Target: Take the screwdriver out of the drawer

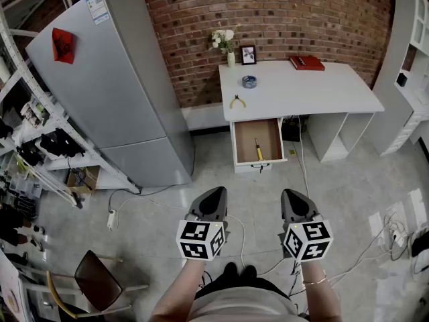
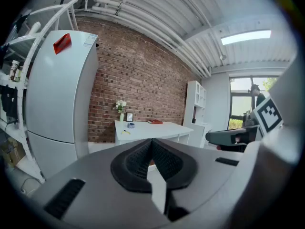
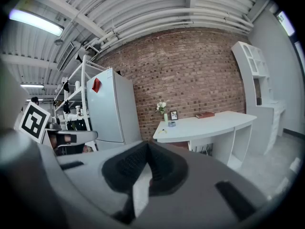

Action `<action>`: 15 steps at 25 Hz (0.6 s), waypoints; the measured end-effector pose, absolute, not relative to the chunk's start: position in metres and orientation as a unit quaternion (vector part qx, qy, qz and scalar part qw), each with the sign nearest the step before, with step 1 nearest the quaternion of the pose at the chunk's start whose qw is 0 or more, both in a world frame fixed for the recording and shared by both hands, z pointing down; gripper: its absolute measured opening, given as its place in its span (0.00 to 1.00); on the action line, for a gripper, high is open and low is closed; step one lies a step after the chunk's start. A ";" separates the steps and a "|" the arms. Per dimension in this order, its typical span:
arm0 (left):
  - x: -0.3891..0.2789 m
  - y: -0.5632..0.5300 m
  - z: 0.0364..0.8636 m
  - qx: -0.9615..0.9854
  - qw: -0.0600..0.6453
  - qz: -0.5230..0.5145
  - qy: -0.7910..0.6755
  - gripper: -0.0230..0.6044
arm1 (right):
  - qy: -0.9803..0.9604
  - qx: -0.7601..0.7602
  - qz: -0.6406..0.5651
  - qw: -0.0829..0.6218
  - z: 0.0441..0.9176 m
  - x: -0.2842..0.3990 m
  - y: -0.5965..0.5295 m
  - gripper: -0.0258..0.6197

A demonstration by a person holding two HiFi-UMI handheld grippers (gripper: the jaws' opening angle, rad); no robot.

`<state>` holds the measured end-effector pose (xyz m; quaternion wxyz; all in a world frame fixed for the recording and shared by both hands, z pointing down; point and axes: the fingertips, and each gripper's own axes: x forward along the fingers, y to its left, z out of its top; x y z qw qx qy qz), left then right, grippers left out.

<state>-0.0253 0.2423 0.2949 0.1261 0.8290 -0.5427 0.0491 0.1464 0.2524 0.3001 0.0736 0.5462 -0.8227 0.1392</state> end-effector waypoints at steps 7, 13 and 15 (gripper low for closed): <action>-0.020 0.252 0.297 0.828 0.127 0.046 -0.544 0.02 | -0.826 0.542 0.142 0.058 0.299 0.148 0.257 0.04; -0.014 0.257 0.302 0.824 0.136 0.045 -0.548 0.02 | -0.820 0.550 0.142 0.063 0.304 0.157 0.259 0.04; -0.011 0.257 0.302 0.823 0.138 0.043 -0.549 0.02 | -0.822 0.550 0.135 0.069 0.305 0.159 0.258 0.05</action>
